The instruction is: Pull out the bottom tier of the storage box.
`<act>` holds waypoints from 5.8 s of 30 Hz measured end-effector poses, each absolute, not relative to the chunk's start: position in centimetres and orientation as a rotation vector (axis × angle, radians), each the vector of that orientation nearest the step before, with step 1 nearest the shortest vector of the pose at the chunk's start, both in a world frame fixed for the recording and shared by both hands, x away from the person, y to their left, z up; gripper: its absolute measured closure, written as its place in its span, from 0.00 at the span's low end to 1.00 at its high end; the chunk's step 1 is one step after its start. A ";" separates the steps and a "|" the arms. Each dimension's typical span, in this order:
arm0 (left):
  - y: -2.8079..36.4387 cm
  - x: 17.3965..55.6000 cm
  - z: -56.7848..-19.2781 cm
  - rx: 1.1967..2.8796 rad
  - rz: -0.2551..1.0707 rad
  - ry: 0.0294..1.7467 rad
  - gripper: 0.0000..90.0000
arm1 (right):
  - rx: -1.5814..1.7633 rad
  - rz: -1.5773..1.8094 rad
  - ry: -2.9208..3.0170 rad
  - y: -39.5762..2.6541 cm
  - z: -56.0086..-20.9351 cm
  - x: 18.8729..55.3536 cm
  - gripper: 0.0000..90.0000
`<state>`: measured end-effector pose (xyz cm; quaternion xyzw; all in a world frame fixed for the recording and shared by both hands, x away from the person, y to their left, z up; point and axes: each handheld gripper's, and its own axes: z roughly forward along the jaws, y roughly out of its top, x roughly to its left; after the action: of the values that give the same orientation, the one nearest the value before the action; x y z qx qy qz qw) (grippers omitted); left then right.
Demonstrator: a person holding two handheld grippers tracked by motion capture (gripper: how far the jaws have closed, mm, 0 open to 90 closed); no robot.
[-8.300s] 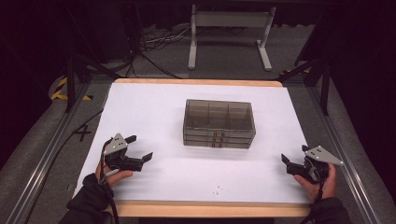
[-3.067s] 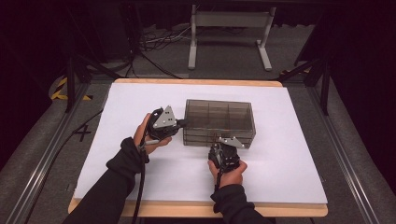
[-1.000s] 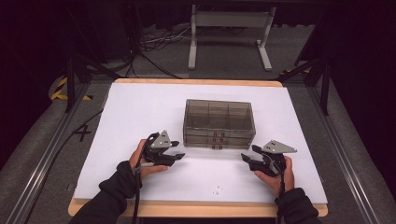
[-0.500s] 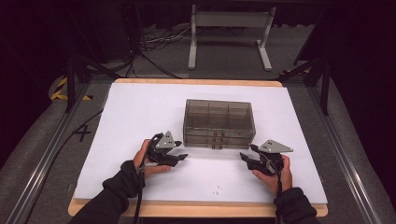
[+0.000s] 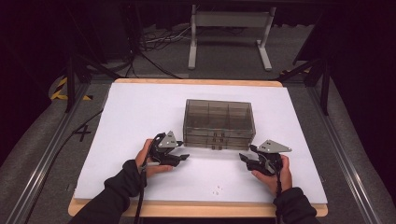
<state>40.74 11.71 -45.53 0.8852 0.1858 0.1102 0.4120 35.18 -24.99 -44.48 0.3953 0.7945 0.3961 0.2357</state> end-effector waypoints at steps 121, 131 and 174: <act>12.2 37.3 -44.6 2.411 0.199 0.246 0.97 | 0.839 0.984 2.448 -27.0 -43.3 31.3 0.94; 12.2 36.5 -44.5 2.421 0.196 0.242 0.97 | 0.824 0.986 2.462 -27.1 -43.3 30.6 0.94; 12.3 34.6 -44.7 2.408 0.197 0.214 0.97 | 0.807 0.991 2.480 -27.2 -43.3 28.9 0.92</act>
<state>34.57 12.34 -44.70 0.9298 0.0828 0.0759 0.3505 28.93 -27.22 -43.32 0.2849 0.8752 0.3497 0.1750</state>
